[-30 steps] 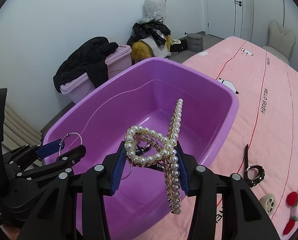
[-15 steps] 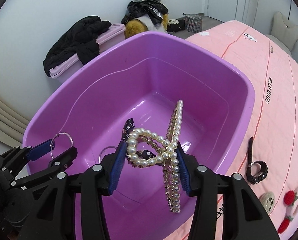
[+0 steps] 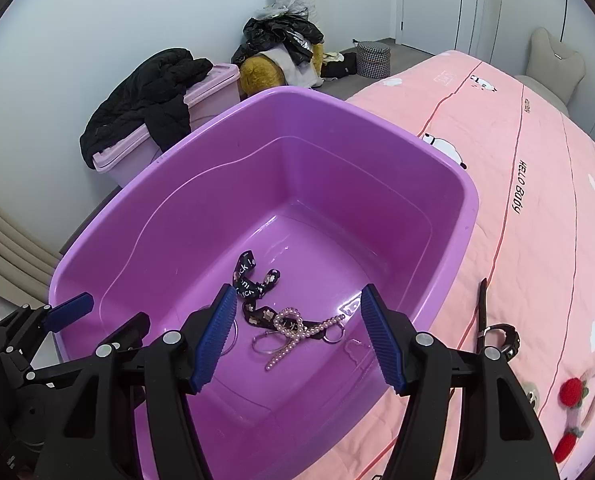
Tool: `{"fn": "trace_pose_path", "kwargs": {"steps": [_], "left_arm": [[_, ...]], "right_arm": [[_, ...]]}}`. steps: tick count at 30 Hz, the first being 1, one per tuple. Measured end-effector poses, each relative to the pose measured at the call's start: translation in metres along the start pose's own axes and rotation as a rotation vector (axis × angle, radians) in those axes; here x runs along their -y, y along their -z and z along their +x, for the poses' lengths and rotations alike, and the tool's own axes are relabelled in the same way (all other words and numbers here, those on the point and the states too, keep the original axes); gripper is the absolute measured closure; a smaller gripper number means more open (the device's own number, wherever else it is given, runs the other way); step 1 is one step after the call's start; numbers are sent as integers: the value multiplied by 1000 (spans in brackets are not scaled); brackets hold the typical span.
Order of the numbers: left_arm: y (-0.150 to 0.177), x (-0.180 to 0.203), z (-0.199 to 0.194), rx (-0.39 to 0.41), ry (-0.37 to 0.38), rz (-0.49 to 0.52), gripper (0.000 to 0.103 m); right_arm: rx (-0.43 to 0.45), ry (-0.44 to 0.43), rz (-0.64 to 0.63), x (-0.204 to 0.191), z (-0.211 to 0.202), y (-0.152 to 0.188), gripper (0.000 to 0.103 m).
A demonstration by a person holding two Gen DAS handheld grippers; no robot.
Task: Organize jewelry
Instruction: 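Open both tools to drop the bangle and pearl claw into the tub, then move both tools back over the bedspread toward the remaining items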
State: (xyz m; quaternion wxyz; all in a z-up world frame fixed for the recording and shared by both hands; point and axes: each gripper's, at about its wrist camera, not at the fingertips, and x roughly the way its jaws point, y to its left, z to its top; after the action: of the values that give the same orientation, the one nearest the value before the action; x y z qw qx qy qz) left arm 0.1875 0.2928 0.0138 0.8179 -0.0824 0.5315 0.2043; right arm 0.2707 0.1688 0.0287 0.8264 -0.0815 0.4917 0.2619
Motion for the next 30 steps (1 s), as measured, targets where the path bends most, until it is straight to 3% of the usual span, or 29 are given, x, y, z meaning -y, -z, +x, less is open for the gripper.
{"fn": "trace_pose_path", "kwargs": {"steps": [20,30], "left_arm": [[14,-2,-35,46,-6,5,38],[36,3,-67,98,13,29,38]], "right_arm": [[37,-1,10,-2,-35,11,41],[98,-24,53,14,-80,45,41]]}}
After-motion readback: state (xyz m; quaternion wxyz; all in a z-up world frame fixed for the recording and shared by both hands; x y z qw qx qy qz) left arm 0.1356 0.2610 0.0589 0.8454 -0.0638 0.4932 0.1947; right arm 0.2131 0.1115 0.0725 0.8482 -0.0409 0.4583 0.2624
